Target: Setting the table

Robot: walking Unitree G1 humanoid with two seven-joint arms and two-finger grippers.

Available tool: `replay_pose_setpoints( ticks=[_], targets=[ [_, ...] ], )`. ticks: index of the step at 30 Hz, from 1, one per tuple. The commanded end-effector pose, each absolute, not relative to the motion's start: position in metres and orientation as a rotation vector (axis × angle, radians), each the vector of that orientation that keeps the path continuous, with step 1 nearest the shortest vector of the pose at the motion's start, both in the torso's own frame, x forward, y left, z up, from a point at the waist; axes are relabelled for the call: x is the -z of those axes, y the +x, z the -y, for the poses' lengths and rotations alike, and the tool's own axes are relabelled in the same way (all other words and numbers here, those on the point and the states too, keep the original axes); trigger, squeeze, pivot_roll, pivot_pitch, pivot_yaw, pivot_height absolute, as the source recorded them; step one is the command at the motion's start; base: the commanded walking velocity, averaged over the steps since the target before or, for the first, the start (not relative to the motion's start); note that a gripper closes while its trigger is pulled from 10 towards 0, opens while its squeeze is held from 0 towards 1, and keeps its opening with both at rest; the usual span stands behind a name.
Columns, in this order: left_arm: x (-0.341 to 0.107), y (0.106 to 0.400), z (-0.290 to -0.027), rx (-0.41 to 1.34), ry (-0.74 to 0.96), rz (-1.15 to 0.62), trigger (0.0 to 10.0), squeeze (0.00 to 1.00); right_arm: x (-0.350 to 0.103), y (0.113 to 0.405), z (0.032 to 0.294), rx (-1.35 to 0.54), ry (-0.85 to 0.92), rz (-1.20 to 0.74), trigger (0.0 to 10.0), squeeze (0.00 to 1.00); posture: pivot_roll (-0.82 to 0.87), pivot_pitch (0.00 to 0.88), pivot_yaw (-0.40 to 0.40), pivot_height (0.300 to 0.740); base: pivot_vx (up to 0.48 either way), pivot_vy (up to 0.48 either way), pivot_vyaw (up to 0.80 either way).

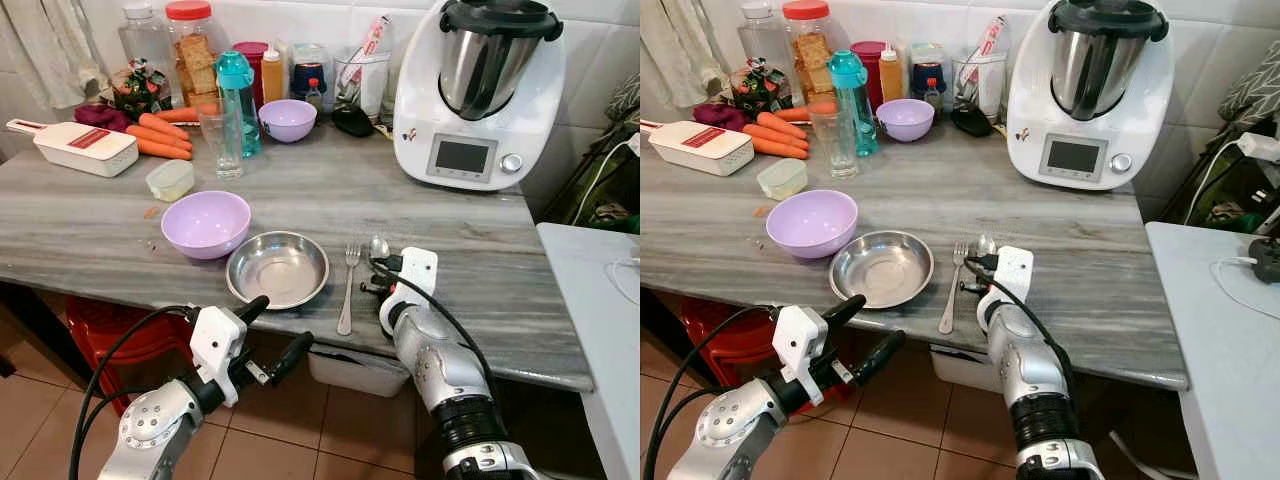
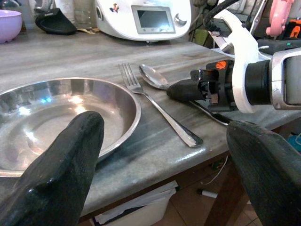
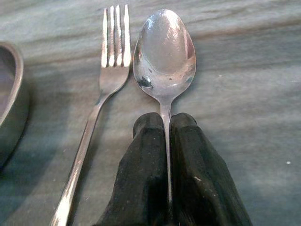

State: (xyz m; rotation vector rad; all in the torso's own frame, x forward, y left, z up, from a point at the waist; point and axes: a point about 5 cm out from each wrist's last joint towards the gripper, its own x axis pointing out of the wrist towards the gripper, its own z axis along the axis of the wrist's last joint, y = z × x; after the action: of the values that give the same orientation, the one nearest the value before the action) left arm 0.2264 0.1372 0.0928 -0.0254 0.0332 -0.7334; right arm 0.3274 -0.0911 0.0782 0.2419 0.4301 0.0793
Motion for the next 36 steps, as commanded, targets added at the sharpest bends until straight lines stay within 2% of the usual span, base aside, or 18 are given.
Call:
replay_pose_setpoints(
  ticks=[1,16,17,18,19,20,36],
  targets=[
    [-0.0972,0.2255,-0.1358,0.755,-0.015,-0.020,10.0,0.00,-0.0713,0.3225,0.0877,-0.091,0.227,-0.461,10.0,0.00,0.09,0.000,-0.016,0.740,0.000,0.000,0.00],
    [-0.0947,0.2255,-0.1338,0.771,-0.018,-0.027,10.0,0.00,-0.0670,0.3197,0.0887,-0.063,0.259,-0.469,10.0,0.00,0.08,0.000,-0.006,0.740,0.000,0.000,0.00],
    [-0.0946,0.2257,-0.1336,0.772,-0.018,-0.028,10.0,0.00,-0.0671,0.3199,0.0884,-0.060,0.273,-0.467,10.0,0.43,0.08,0.000,-0.006,0.740,0.000,0.000,0.00],
    [-0.0945,0.2258,-0.1334,0.774,-0.019,-0.029,10.0,0.00,-0.0674,0.3205,0.0878,-0.055,0.299,-0.464,10.0,0.80,0.08,0.000,-0.006,0.740,0.000,0.000,0.00],
    [-0.0945,0.2259,-0.1333,0.775,-0.019,-0.030,10.0,0.00,-0.0675,0.3207,0.0875,-0.054,0.309,-0.463,10.0,0.80,0.08,0.000,-0.006,0.740,0.000,0.000,0.00],
    [-0.0944,0.2260,-0.1333,0.776,-0.019,-0.030,10.0,0.00,-0.0675,0.3210,0.0875,-0.053,0.312,-0.463,10.0,1.00,0.08,0.000,-0.006,0.740,0.000,0.000,0.00],
    [-0.0917,0.2263,-0.1336,0.783,-0.018,-0.037,10.0,0.00,-0.0749,0.3231,0.0891,-0.047,0.341,-0.426,10.0,1.00,0.08,0.000,-0.004,0.740,0.000,0.000,0.00]
  ],
)
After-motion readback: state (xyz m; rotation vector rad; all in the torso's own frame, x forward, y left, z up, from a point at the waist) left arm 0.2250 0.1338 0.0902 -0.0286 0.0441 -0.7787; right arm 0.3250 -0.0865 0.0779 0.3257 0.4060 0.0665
